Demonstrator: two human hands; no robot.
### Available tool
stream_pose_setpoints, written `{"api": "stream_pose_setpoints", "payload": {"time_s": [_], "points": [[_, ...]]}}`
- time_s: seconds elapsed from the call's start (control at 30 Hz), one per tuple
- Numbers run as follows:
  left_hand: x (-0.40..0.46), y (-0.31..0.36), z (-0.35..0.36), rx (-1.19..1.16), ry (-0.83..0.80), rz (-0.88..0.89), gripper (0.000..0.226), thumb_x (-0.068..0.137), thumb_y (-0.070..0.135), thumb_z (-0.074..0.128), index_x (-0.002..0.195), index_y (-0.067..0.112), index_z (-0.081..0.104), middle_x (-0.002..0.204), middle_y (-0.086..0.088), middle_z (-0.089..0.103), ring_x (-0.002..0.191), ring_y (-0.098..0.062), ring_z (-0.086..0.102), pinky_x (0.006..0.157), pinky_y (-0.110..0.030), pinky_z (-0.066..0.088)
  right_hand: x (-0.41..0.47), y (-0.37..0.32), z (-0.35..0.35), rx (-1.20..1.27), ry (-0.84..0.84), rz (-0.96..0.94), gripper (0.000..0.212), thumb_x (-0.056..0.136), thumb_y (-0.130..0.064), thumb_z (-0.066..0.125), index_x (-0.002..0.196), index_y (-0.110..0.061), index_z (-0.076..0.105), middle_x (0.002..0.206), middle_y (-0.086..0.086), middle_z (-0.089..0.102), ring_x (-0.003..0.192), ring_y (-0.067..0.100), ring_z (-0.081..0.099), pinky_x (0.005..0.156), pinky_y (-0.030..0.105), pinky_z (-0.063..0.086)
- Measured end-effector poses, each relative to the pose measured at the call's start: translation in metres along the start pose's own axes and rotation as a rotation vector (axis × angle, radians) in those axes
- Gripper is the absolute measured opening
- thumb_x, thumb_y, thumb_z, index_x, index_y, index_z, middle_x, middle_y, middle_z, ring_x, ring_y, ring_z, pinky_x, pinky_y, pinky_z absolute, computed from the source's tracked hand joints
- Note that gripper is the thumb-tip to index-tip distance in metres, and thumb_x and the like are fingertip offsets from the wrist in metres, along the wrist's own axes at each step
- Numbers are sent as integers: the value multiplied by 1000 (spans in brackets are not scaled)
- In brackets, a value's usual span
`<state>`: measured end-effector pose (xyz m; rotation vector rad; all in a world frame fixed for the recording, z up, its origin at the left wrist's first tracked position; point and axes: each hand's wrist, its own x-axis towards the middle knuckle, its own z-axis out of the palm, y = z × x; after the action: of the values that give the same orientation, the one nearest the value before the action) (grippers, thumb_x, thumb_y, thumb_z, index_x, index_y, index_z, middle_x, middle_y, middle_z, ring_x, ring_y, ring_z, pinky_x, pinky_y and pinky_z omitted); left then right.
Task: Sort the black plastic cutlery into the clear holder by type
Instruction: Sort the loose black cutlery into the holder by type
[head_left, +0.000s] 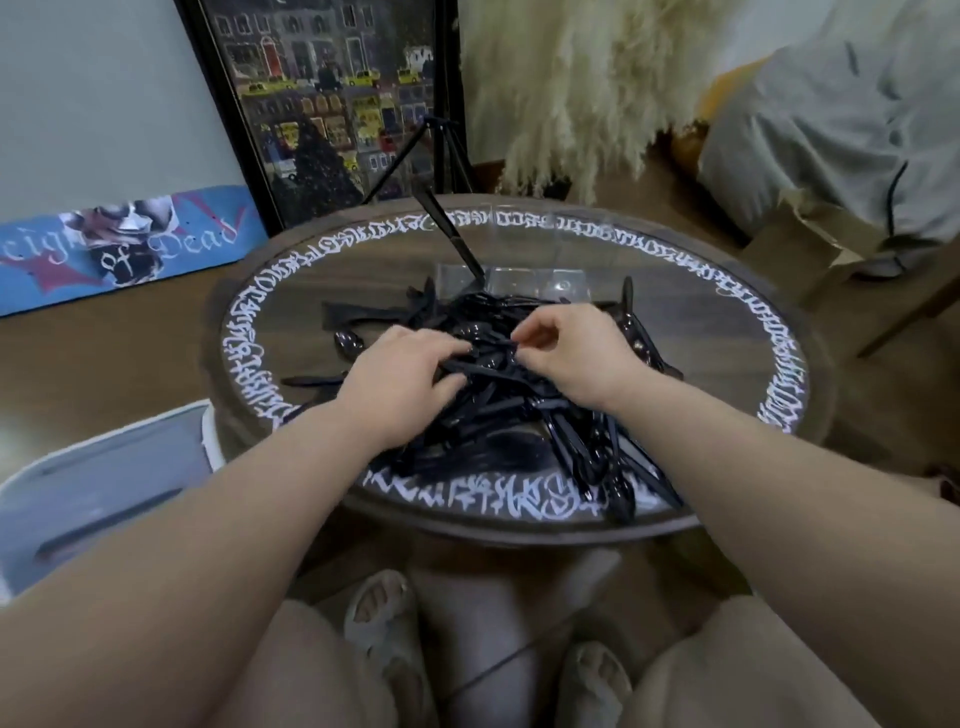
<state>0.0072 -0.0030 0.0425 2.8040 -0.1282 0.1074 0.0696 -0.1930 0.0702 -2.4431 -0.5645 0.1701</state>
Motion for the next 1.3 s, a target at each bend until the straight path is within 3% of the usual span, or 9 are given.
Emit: {"api": "stream_pose_setpoints", "payload": {"time_s": [0.2, 0.37, 0.53, 0.73, 0.9, 1.0, 1.3], "points": [[-29, 21, 20, 149, -223, 18, 38, 87, 49, 60, 122, 33, 61, 116, 10, 62, 112, -17, 47, 92, -33, 44, -35, 19, 16, -204, -194, -8, 16, 87, -21, 67, 103, -20, 70, 92, -7, 65, 95, 13, 62, 88, 29, 49], [-37, 26, 37, 271, -337, -27, 52, 84, 53, 61, 131, 32, 54, 124, 5, 55, 115, -20, 45, 91, -34, 45, -46, 45, 29, -408, -287, -58, 37, 86, -33, 66, 122, -26, 60, 113, -5, 63, 108, 18, 46, 88, 33, 45], [-35, 26, 47, 291, -269, -54, 56, 85, 49, 61, 136, 27, 49, 124, 1, 55, 114, -20, 48, 91, -33, 44, -47, 54, 42, -473, -282, -99, 51, 85, -41, 65, 133, -26, 53, 120, -3, 56, 112, 23, 41, 85, 33, 41], [-35, 22, 51, 245, -212, -58, 48, 87, 46, 61, 132, 29, 53, 127, 1, 53, 116, -20, 49, 91, -32, 43, -38, 55, 50, -487, -243, -121, 40, 88, -44, 60, 125, -28, 60, 115, -3, 57, 110, 22, 43, 84, 31, 39], [-32, 21, 53, 224, -172, -61, 36, 87, 44, 61, 118, 26, 58, 111, 5, 60, 101, -16, 57, 81, -31, 48, -37, 56, 54, -438, -215, -115, 28, 88, -41, 61, 111, -27, 64, 96, -8, 52, 105, 19, 42, 84, 31, 42], [-30, 21, 53, 214, -169, -63, 28, 87, 42, 62, 108, 24, 59, 105, 4, 62, 96, -17, 58, 80, -32, 48, -36, 57, 55, -442, -217, -122, 24, 89, -40, 61, 108, -27, 63, 97, -8, 53, 106, 19, 41, 86, 32, 43], [-31, 20, 54, 206, -192, -43, 22, 90, 32, 59, 108, 21, 58, 105, 2, 63, 96, -19, 58, 80, -32, 48, -35, 56, 52, -385, -250, -71, 27, 86, -42, 64, 109, -28, 60, 93, -9, 60, 105, 15, 39, 73, 29, 35]]}}
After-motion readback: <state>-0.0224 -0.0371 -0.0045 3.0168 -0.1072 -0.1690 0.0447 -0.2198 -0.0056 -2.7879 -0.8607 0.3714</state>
